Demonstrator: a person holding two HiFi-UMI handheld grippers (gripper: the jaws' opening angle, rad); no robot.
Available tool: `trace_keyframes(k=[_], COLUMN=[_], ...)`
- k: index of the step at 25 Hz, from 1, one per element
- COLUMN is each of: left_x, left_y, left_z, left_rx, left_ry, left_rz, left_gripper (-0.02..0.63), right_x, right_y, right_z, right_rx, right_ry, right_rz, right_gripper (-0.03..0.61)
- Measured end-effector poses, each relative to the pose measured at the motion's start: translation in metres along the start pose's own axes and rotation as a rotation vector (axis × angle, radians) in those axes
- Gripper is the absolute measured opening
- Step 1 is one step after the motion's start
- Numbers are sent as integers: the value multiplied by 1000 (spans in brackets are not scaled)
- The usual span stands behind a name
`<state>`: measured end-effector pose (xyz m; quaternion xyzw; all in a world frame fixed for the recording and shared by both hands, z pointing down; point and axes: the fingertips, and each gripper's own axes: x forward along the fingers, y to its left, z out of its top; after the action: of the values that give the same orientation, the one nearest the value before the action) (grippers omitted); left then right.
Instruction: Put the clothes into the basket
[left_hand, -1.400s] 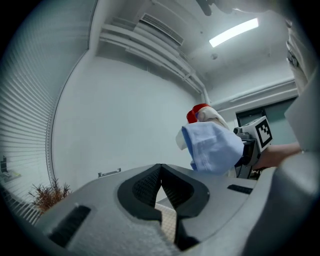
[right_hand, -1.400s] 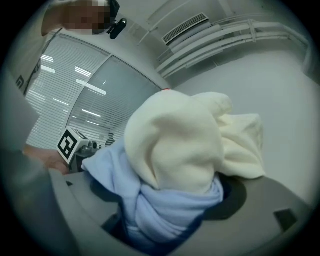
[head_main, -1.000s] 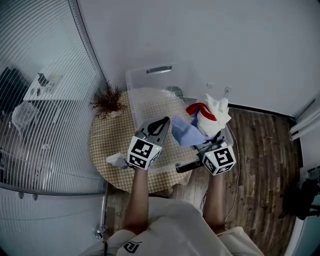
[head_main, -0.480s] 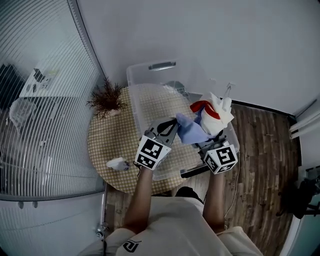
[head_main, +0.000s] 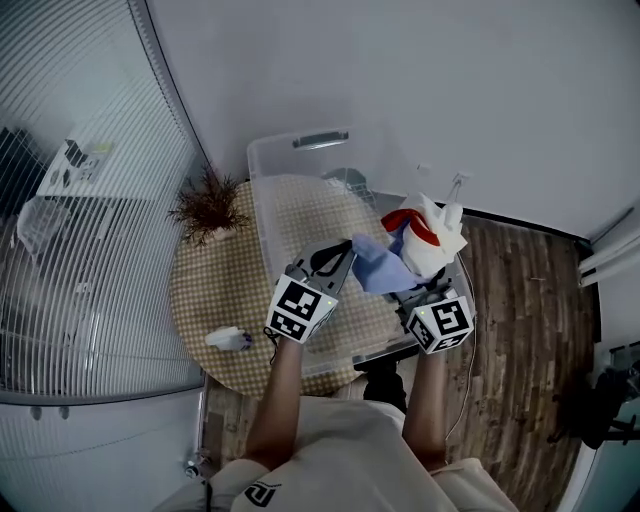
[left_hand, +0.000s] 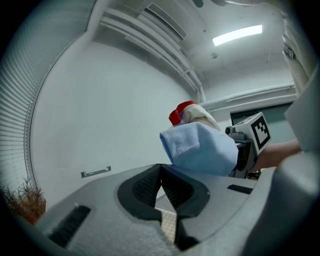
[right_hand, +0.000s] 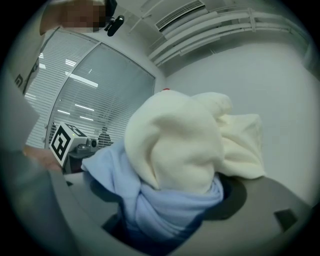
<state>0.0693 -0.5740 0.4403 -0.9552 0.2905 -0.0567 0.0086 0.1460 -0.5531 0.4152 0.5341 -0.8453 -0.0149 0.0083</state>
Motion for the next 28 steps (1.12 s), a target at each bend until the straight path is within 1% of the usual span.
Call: trace_keyframes(k=[2,5,8,13,17,19,23,28], left_x=[8,14,19,30,37,38,35,35], left_y=[5,9,21,36,42,42,42,38], left_z=[1,-1,-3,-9,-11,-11,-14,-14], left_rx=[-4,12,20,7,6,13,47,46], left_ry=[0,18,23,47,61,69,96,82], left_rz=[15,40,87,153,191,196,195,179], left_gripper=[11,11,11,11,11,11,11,11], right_x=[7,17,32,50,63,70,93,124], right_y=[-9,-14,-19,-31,-36,-39,-52,-58], right_z=[-1,-8,-16,-26,-29,-38,-76,-101], right_rx=[12,17,26,45,37,20,-56,-58], right_ry=[-1,8,17,34,54,93,260,345], right_rz=[14,50,90,151,196,209,222,272], right_gripper=[422,422,422,422,422,422,422,422])
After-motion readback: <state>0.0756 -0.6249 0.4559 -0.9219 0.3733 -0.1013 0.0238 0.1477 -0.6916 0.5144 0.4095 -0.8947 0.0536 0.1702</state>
